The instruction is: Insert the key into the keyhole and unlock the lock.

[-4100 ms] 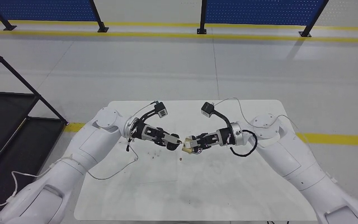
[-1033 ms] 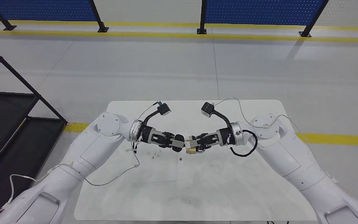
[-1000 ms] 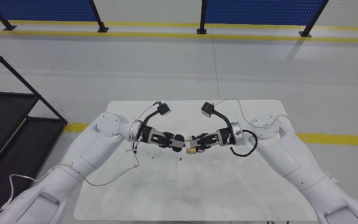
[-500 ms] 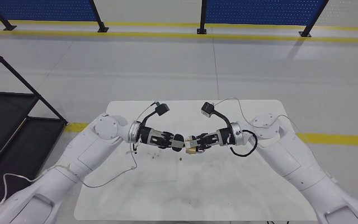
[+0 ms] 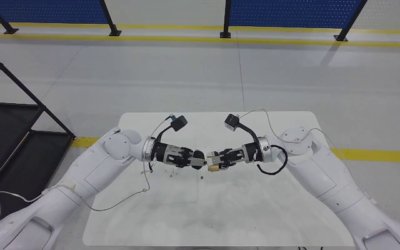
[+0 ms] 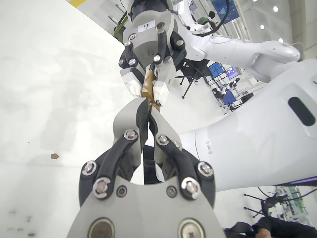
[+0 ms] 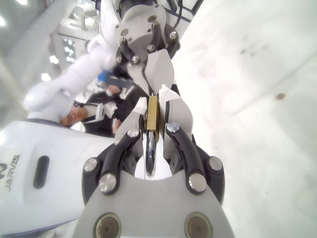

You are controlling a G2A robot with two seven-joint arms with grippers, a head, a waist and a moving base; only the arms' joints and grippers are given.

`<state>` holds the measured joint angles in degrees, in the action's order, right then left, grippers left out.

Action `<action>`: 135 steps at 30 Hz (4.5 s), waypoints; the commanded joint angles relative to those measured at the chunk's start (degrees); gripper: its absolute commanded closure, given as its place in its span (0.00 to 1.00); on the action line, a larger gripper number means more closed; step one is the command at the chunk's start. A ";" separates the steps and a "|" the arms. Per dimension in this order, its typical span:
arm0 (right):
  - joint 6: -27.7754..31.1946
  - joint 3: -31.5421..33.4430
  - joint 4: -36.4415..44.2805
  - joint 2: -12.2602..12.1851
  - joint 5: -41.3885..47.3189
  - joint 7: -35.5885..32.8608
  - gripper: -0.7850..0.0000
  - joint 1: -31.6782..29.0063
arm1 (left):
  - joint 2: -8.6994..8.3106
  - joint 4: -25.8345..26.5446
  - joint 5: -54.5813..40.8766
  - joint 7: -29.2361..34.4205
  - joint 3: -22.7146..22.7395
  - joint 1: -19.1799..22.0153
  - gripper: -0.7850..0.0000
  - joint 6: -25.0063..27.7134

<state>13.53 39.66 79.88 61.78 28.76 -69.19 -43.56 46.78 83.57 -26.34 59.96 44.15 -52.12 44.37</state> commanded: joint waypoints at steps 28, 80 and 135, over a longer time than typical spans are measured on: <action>0.00 0.00 0.00 0.00 0.00 0.00 1.00 0.00 | -2.33 -0.68 4.96 -8.16 -4.29 2.43 1.00 8.11; 0.00 0.00 0.00 0.00 0.00 0.00 1.00 0.00 | -1.68 3.50 22.21 -19.49 2.02 -3.03 1.00 12.14; 0.00 0.00 0.00 0.00 0.00 0.00 1.00 0.00 | -1.22 11.85 50.77 -38.03 11.97 -12.41 1.00 13.63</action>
<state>13.53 39.66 79.88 61.78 28.76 -69.19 -43.56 45.58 95.31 23.99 22.20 56.00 -64.43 58.00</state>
